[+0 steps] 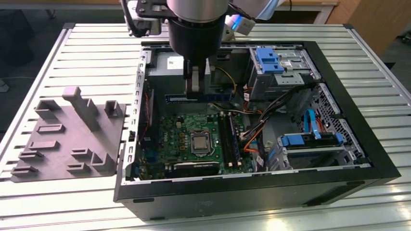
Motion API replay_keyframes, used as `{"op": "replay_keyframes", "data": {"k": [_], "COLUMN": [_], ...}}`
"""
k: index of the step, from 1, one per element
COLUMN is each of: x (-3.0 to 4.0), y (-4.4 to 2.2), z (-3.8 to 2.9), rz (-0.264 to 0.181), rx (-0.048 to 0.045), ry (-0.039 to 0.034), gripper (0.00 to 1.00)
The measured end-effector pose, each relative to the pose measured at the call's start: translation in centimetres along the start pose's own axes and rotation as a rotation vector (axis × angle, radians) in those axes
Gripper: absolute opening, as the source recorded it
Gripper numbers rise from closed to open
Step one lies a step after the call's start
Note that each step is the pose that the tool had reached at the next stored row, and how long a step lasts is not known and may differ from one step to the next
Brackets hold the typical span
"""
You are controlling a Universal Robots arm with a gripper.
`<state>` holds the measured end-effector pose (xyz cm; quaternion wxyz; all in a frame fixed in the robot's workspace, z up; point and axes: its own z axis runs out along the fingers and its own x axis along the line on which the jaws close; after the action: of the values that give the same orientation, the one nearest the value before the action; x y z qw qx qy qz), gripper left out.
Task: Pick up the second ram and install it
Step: 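Pick up the second ram and move it above second insertion slot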
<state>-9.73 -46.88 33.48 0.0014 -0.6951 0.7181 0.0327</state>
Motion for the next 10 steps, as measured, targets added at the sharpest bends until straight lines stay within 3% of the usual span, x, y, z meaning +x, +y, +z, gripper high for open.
{"op": "replay_keyframes", "data": {"k": [10], "x": [0.01], "y": [-0.01], "z": [0.33], "rz": [0.000], "rx": [-0.0001], "ry": [-0.0004], "gripper": [0.12]}}
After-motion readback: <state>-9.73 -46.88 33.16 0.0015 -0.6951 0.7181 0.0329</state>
